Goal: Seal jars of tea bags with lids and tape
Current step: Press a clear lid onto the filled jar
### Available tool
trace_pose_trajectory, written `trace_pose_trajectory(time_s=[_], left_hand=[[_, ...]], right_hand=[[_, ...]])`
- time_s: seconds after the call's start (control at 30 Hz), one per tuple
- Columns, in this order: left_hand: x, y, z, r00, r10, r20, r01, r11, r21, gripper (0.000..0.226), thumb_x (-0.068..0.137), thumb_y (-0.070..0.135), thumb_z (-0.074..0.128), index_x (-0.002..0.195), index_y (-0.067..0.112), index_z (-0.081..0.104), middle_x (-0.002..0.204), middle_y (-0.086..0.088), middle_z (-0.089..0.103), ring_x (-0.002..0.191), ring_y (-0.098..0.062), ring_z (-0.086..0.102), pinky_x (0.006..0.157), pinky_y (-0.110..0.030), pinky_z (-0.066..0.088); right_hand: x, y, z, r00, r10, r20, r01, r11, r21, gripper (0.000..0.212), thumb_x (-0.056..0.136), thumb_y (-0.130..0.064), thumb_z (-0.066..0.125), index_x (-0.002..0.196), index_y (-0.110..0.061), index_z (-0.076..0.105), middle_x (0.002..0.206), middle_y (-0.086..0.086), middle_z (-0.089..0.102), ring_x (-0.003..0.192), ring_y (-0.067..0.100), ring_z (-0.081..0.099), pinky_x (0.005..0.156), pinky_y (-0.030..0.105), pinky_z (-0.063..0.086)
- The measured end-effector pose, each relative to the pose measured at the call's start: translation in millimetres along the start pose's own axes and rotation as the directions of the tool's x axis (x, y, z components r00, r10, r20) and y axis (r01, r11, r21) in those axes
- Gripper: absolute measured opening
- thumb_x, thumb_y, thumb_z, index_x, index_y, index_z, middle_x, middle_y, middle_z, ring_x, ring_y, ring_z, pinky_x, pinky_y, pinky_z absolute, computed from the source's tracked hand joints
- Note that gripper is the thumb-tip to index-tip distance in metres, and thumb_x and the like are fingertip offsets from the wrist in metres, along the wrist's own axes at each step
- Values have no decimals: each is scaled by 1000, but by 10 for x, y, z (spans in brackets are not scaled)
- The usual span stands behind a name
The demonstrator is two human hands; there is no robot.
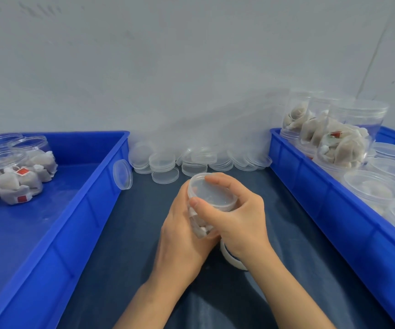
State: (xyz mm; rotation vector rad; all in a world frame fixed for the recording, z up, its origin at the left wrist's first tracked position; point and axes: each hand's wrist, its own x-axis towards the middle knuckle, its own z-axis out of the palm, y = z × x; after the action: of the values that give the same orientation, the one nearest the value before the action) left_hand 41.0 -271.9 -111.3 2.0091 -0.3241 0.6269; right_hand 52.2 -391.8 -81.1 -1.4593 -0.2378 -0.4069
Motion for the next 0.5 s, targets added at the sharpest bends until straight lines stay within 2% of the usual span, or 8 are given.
trace_pose_trajectory(time_s=[0.03,0.1,0.2,0.27,0.33,0.4,0.43,0.5], left_hand=[[4,10,8,1000,2,-13,-2,1000,4,75,78,37,84,140,55,46,130,31,64,118,7,64,88,-16,55],[4,17,21,999,0,-36,0,1000,8,72,75,46,81,137,58,46,127,35,63,116,11,63,89,-7,48],[-6,0,48,996,-69,-57,67,997,-35,76,64,53,83,126,70,44,118,40,65,105,15,65,77,-1,47],[-22,-41,75,992,-116,-59,110,990,-88,83,58,52,88,127,68,46,117,37,68,104,14,68,76,-3,49],[-19,-86,69,984,-161,-73,149,978,-144,85,60,51,95,132,58,50,119,33,71,108,11,69,81,-10,54],[4,-140,52,977,-190,-100,173,973,-153,82,65,51,97,134,49,53,121,30,71,110,9,69,88,-20,57],[11,-168,38,974,-200,-107,184,973,-140,82,66,53,97,136,46,54,121,29,72,111,9,68,90,-23,57],[23,-209,17,973,-208,-100,196,974,-116,84,67,54,94,139,46,52,122,30,70,111,11,66,90,-17,54]], right_hand=[[-12,9,17,999,-30,-15,29,999,-27,47,61,-36,94,105,-39,79,121,-10,74,113,13,72,96,41,58],[-36,4,49,996,-81,-46,75,990,-116,46,62,-42,92,106,-43,77,124,-16,71,118,9,69,98,40,57],[-33,-38,35,998,-53,-41,40,963,-267,47,63,-54,86,108,-48,74,124,-21,69,120,3,65,99,36,55],[-2,-91,-30,1000,-16,22,22,940,-341,48,69,-65,78,114,-50,71,127,-24,66,126,1,59,103,32,50],[33,-127,-127,998,-8,56,26,939,-343,48,84,-69,60,125,-46,68,129,-24,65,129,-3,54,106,28,45],[90,-116,-249,999,22,24,-11,921,-390,41,97,-53,47,130,-38,65,124,-20,67,122,-2,56,104,30,45],[125,-91,-324,999,44,18,-29,861,-508,36,99,-40,45,129,-37,64,119,-18,66,118,4,58,99,33,47],[186,-26,-461,980,170,102,-17,583,-812,38,95,-19,46,125,-36,61,117,-12,61,117,16,55,90,39,47]])
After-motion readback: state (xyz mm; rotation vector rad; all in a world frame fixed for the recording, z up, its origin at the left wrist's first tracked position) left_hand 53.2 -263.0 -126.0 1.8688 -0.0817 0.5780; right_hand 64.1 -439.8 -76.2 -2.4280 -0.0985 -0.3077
